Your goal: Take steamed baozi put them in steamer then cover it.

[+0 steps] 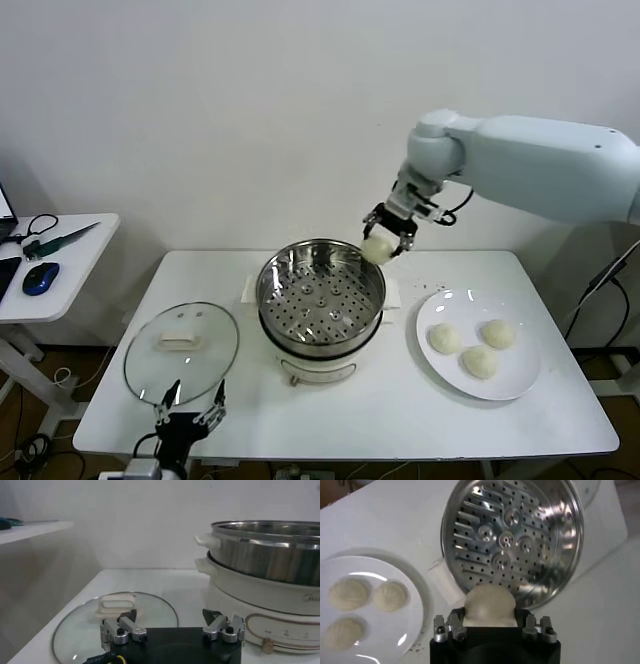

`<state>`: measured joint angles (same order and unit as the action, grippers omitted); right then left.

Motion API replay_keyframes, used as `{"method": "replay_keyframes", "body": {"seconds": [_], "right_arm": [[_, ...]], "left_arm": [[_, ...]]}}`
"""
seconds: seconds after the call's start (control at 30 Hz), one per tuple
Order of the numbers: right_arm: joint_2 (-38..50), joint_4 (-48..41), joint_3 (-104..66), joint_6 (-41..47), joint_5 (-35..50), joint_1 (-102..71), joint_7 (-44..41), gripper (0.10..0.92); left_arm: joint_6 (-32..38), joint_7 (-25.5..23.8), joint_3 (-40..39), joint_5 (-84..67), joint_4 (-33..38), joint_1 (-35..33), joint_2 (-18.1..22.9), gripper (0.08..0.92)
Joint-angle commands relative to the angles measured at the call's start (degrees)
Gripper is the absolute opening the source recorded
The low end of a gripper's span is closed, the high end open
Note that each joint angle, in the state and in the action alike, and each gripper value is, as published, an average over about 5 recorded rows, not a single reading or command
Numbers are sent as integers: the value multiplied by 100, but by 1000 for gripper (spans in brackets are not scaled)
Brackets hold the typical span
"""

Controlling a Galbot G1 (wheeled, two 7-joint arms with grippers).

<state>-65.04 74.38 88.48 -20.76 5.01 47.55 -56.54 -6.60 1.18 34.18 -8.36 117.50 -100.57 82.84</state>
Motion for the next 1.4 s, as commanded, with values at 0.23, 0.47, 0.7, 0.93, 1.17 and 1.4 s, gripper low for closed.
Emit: {"method": "replay_keyframes", "body": {"seconds": [0.23, 0.47, 0.7, 0.93, 1.17, 1.4], "right_arm": [[-1308, -1630, -780, -953, -2155, -1720, 699, 662], [-1517, -2198, -987, -1077, -2375, -2194, 730, 664], [-1670, -2532, -1121, -1202, -2394, -2283, 778, 701], [-1445, -2218, -851, -1262, -1436, -1490, 594, 818], [-266, -1126, 787, -154, 2353, 574, -338, 823], [1787, -64, 2056, 2210, 3745, 1430, -444, 823]], "left_arm": [[15, 4, 13, -4, 5, -18, -6, 823], [36, 4, 12, -8, -52, 6, -13, 823], [31, 7, 20, -15, -69, 41, -5, 823], [28, 10, 22, -8, -26, 17, 31, 823], [11, 4, -4, 27, 58, -21, 75, 823], [38, 7, -45, 37, 40, 23, 82, 823]]}}
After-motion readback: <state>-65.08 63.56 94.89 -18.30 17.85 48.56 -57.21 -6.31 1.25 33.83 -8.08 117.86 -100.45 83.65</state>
